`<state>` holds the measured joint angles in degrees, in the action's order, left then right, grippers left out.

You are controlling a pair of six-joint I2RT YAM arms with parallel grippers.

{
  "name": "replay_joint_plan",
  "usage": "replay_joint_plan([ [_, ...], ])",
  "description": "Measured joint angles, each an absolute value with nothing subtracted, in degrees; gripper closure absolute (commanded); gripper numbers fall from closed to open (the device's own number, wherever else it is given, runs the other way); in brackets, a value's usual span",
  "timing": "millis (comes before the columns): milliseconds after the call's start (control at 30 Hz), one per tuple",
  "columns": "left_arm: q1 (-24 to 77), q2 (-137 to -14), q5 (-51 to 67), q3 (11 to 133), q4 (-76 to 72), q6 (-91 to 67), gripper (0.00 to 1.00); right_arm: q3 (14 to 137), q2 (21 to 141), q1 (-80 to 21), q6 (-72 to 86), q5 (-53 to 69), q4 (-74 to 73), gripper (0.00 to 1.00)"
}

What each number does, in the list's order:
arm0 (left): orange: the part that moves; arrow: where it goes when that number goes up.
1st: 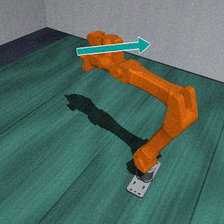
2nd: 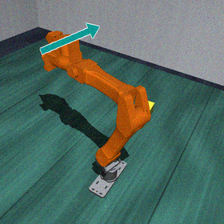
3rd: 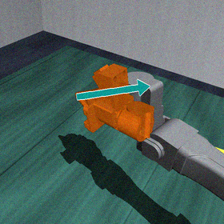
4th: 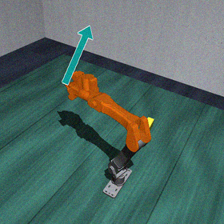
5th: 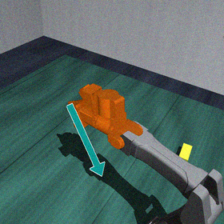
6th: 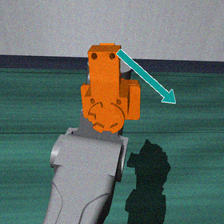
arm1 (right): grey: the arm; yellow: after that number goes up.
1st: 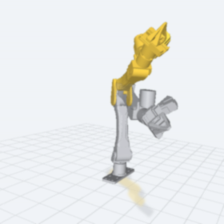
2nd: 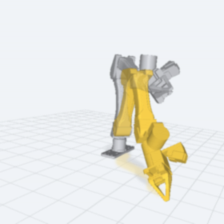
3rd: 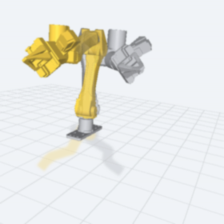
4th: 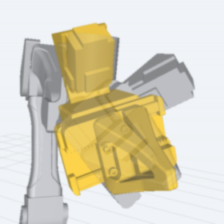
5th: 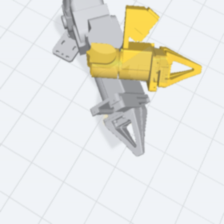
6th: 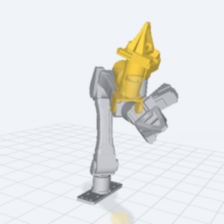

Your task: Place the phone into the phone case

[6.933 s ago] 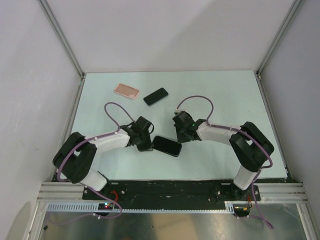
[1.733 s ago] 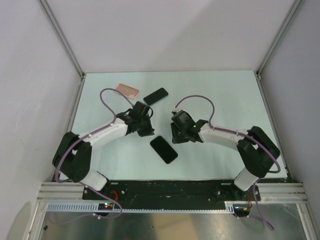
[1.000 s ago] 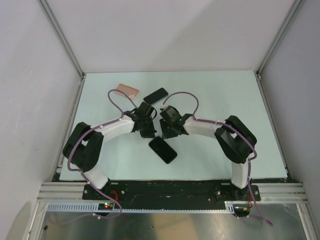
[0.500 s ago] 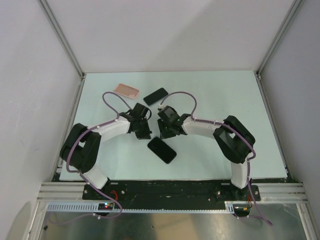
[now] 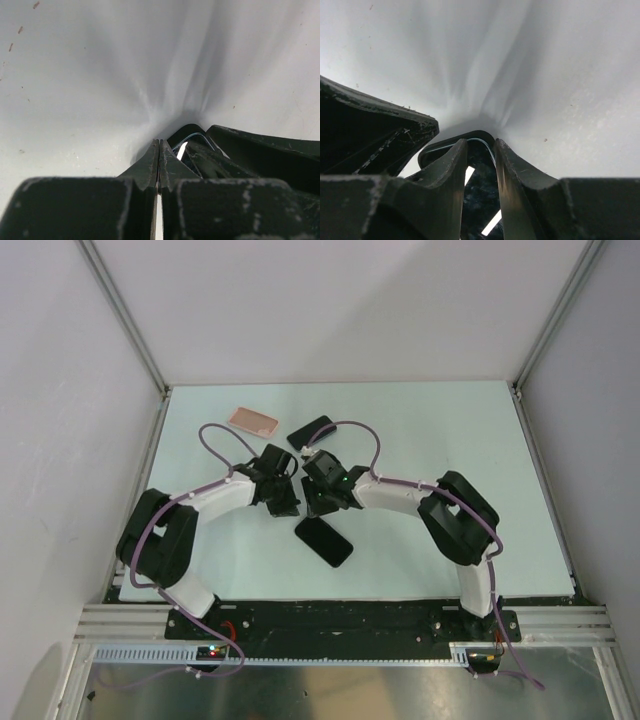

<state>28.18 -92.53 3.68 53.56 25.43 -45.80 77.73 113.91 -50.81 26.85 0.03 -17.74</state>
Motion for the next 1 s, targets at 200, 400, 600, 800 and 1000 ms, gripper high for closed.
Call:
replay_joint_plan([
  [200, 28.2, -92.5, 3.7, 53.6, 25.4, -45.5, 0.97, 78.1, 114.2, -50.8, 26.9, -1.4, -19.0, 0.68],
  [400, 28.2, -92.5, 3.7, 53.6, 25.4, -45.4, 0.97, 78.0, 114.2, -51.0, 26.9, -1.9, -19.0, 0.65],
  [600, 28.2, -92.5, 3.8, 53.6, 25.4, -45.4, 0.97, 77.7, 114.2, -51.5, 26.9, -2.6, -18.5, 0.65],
  [800, 28.2, -92.5, 3.9, 53.6, 25.4, -45.4, 0.97, 76.1, 113.4, -51.9, 26.9, -3.6, -16.7, 0.67],
  [1000, 28.1, -92.5, 3.9, 53.6, 25.4, -45.4, 0.97, 72.1, 111.8, -52.0, 27.2, -4.2, -12.6, 0.67],
])
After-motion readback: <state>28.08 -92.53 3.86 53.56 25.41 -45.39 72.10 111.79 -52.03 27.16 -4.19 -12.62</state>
